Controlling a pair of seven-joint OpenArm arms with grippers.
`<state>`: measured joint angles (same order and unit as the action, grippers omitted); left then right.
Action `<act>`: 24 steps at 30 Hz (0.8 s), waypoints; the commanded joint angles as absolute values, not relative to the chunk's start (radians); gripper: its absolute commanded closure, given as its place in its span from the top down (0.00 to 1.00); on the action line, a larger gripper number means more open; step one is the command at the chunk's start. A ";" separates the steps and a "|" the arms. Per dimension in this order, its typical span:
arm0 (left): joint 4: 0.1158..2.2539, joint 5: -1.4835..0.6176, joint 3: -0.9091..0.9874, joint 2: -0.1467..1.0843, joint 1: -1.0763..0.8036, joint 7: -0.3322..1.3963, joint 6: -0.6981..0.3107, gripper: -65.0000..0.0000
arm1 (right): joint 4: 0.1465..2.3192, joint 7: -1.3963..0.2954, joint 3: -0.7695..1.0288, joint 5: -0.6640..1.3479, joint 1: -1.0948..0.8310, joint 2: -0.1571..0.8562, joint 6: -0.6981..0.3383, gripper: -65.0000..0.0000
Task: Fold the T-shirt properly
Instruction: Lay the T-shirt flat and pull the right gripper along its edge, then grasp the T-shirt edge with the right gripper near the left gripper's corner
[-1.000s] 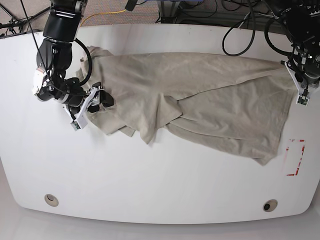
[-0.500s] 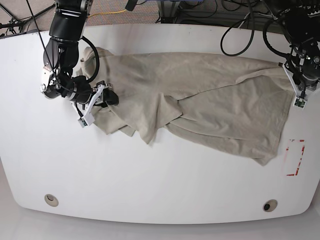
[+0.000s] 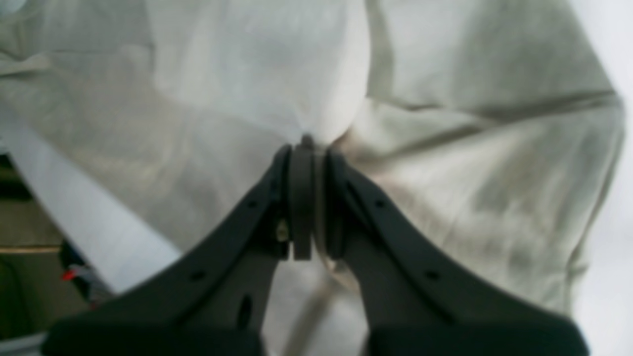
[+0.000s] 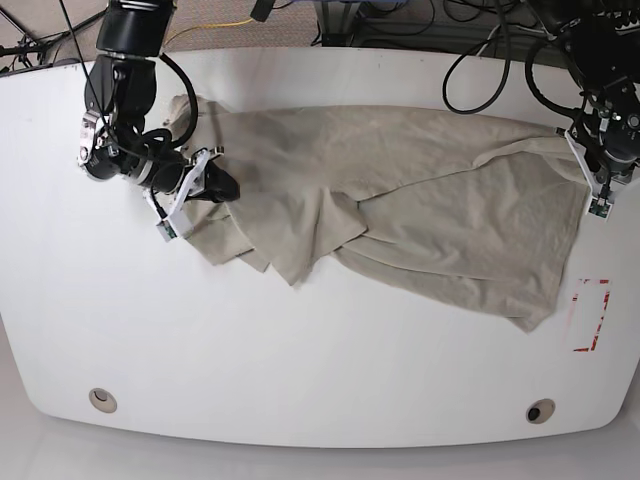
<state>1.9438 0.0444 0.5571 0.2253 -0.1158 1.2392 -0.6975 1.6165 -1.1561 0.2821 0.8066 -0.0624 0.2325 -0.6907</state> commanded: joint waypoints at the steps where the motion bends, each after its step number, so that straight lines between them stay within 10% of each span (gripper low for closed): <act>1: 1.949 0.050 0.558 0.242 -0.094 1.228 -0.698 0.00 | 1.667 -1.147 0.286 0.852 -0.088 0.243 -0.698 0.05; 24: 1.896 0.047 0.464 0.351 0.028 1.228 -0.698 0.00 | 1.931 -1.207 0.446 1.009 -0.334 0.245 -0.698 0.05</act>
<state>1.8828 0.0437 0.4591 0.3187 0.0151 1.2358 -0.7002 1.9106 -1.2106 0.4236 0.9779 -0.3256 0.2348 -0.6907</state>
